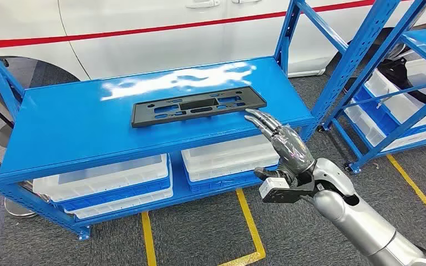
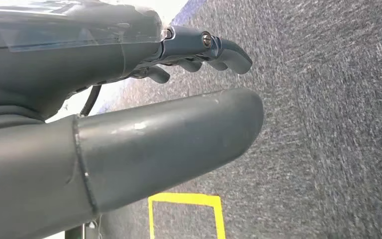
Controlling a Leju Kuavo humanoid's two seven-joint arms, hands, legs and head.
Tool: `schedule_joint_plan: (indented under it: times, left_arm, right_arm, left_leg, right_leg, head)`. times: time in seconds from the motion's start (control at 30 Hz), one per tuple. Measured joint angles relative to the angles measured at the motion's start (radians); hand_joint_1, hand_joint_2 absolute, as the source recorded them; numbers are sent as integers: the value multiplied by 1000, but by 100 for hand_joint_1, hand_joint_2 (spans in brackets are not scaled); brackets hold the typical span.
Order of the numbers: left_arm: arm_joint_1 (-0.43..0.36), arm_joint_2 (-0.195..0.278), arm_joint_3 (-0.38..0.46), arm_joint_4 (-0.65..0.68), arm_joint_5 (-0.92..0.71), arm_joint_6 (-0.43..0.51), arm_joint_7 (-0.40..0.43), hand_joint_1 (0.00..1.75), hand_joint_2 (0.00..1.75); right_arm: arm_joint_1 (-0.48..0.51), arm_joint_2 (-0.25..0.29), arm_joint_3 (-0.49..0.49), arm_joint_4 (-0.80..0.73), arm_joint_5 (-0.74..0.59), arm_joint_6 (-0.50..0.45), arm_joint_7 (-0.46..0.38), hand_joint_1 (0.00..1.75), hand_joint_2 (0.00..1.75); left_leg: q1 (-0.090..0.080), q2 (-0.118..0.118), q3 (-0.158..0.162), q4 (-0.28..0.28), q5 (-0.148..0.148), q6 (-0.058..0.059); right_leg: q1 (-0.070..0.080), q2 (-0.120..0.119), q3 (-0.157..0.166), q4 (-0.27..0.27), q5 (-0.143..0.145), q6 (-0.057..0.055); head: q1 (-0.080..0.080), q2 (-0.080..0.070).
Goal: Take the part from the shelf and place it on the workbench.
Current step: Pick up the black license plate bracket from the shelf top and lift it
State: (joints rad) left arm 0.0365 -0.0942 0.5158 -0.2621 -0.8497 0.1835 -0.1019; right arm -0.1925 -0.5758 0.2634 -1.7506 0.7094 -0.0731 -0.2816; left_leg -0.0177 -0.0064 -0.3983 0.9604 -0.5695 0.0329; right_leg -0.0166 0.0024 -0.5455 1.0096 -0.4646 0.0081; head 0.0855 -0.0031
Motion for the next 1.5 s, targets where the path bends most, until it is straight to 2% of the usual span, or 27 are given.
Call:
schedule_joint_plan:
  times: [0.23,0.53,0.73,0.97,1.5]
  left_arm:
    - [-2,0,0,0,-9,-14,4,0,0]
    - [-12,0,0,9,-19,-76,21,0,0]
    - [-13,3,0,19,-27,-130,52,0,0]
    - [-11,4,1,21,-28,-144,59,0,0]
    - [-8,5,2,21,-33,-152,60,0,0]
  right_arm:
    - [-51,-40,56,11,51,3,29,0,0]
    - [-96,-46,122,51,50,41,49,0,0]
    - [-131,-43,172,101,28,58,60,0,0]
    - [-137,-18,206,132,11,46,59,0,0]
    - [-124,4,215,143,-4,29,59,0,0]
  left_leg:
    - [0,0,0,0,0,0]
    - [0,-1,0,0,0,0]
    - [0,-1,0,0,0,0]
    - [0,-2,0,0,0,0]
    - [0,-2,0,0,0,0]
  right_leg:
    - [0,0,0,0,0,0]
    - [0,0,0,0,0,0]
    - [0,0,0,0,0,0]
    - [0,0,0,0,0,0]
    - [0,-1,0,0,0,0]
  head:
    - [0,0]
    - [0,0]
    - [0,0]
    - [0,0]
    - [0,0]
